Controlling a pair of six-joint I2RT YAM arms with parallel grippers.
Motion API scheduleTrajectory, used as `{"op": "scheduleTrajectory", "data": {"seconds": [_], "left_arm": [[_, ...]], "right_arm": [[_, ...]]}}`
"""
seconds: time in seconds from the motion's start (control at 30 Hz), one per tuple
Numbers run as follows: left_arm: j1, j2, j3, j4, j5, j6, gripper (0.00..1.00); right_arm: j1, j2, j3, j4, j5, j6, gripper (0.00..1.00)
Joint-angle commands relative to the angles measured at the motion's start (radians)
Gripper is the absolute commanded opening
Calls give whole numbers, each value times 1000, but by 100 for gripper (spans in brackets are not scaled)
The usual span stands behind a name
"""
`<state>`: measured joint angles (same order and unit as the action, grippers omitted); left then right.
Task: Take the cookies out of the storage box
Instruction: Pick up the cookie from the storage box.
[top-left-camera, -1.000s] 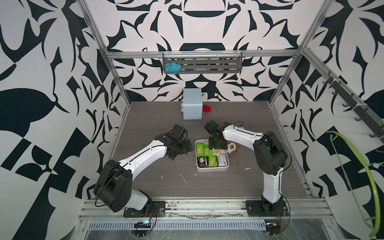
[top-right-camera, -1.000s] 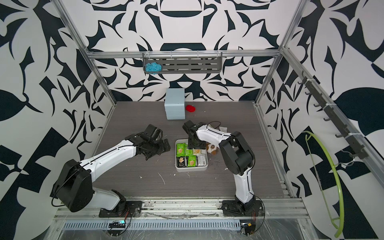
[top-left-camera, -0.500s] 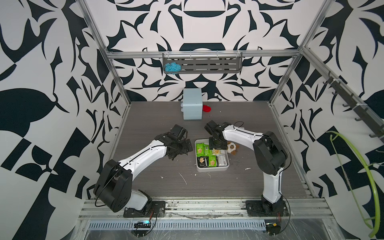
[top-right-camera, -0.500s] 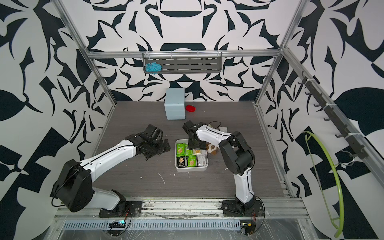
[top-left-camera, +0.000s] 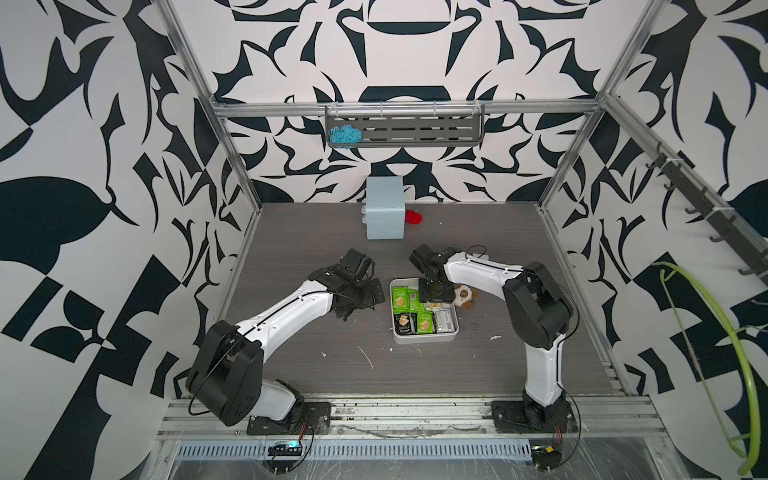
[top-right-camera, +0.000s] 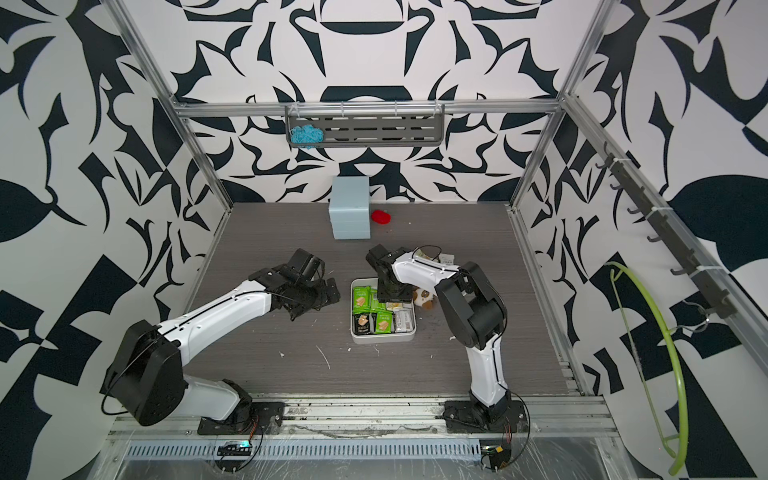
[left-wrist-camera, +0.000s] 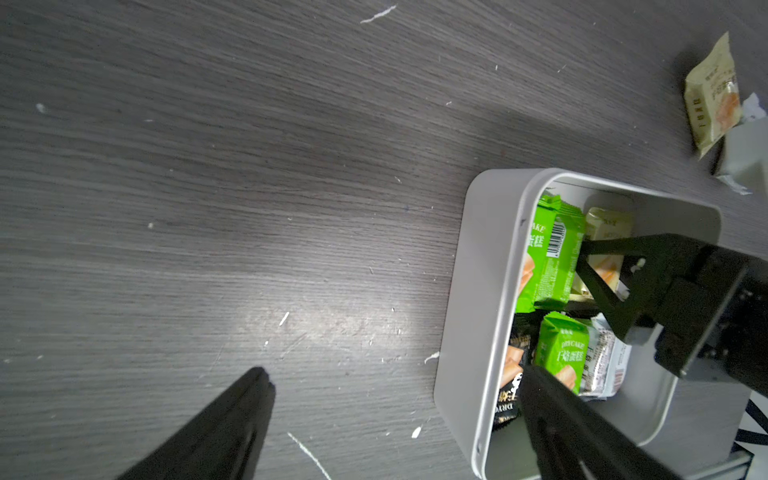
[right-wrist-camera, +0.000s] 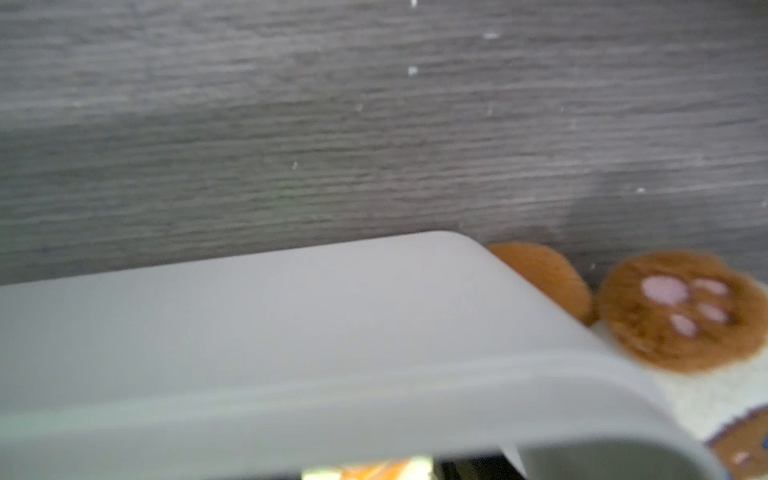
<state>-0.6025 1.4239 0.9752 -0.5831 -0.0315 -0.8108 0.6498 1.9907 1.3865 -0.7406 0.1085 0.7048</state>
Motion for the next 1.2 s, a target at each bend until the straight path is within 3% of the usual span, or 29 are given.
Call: {"op": "scheduleTrajectory", "data": {"seconds": [0.0, 0.17, 0.5, 0.93, 1.17], "left_arm": [[-2, -27, -8, -32, -17, 14, 99], [-2, -40, -14, -32, -26, 11, 99], [-2, -38, -14, -18, -18, -1, 99], [-2, -28, 9, -19, -7, -16, 99], [-8, 7, 39, -12, 19, -30, 99]], "right_arm": [[0, 5, -6, 1, -1, 9, 53], [1, -25, 0, -1, 14, 0, 46], [2, -101, 36, -66, 36, -53, 42], [3, -186, 9, 1, -128, -72, 40], [-16, -312, -48, 10, -100, -100, 39]]}}
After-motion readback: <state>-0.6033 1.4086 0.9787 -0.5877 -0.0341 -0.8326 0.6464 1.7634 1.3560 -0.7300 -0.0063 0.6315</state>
